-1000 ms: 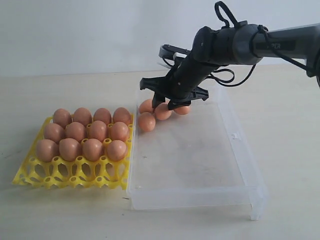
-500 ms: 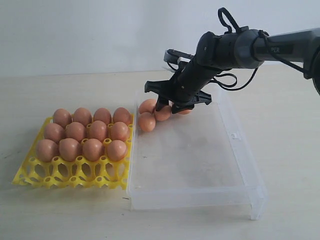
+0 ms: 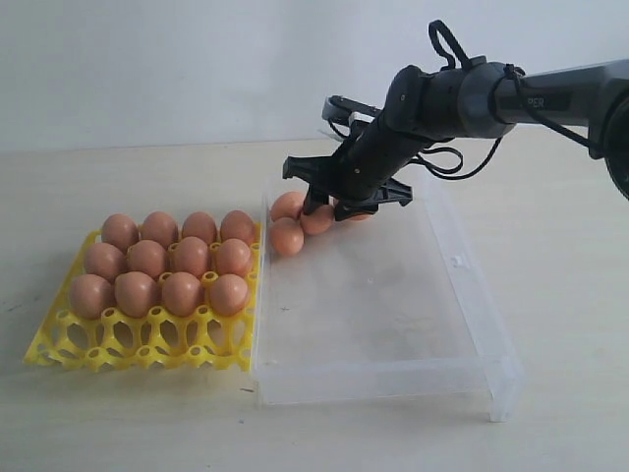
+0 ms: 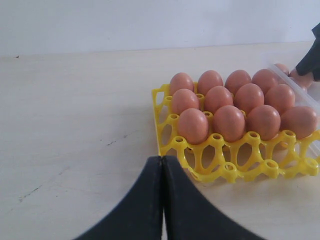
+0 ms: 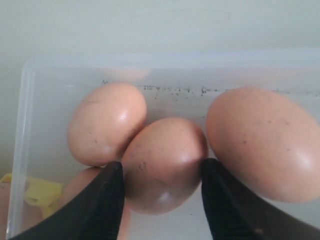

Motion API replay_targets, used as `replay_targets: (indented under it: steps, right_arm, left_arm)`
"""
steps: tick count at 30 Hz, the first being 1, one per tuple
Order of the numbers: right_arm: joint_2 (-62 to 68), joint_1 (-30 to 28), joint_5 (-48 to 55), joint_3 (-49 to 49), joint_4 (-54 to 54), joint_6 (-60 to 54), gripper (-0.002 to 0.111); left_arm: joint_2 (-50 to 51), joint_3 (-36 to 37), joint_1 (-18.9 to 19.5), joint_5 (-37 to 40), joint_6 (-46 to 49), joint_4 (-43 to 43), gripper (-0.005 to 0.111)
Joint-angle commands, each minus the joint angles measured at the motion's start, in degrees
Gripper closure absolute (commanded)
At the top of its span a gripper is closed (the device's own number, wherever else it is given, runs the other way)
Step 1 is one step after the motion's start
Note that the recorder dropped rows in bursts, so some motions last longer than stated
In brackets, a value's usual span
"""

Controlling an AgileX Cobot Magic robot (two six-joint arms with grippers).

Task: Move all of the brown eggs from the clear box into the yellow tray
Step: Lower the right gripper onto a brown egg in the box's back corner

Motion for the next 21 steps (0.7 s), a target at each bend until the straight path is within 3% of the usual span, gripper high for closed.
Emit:
replay_targets:
  steps: [1,6,11,21]
  right_arm:
    - [2.3,-0.2,0.3,0.2,-0.4,-0.9,0.062]
    - [2.3,-0.2,1.0,0.2,2.2,-3.6,0.059]
    - [2.3,-0.2,1.4,0.2,2.3,-3.6,0.043]
    - [2.3,-0.2,-1.5,0.2,2.3,-3.6,0.043]
  left_arm:
    - [-0.3,-0.2,0.1,-0.6,0.0,-0.1,0.107]
    - [-0.3,-0.2,0.1,-0.6,0.0,-0.1,0.107]
    - [-0.3,-0.2,0.1,-0.6,0.0,-0.1,0.107]
    - [-0.3,-0.2,0.1,-0.6,0.0,-0.1,0.107]
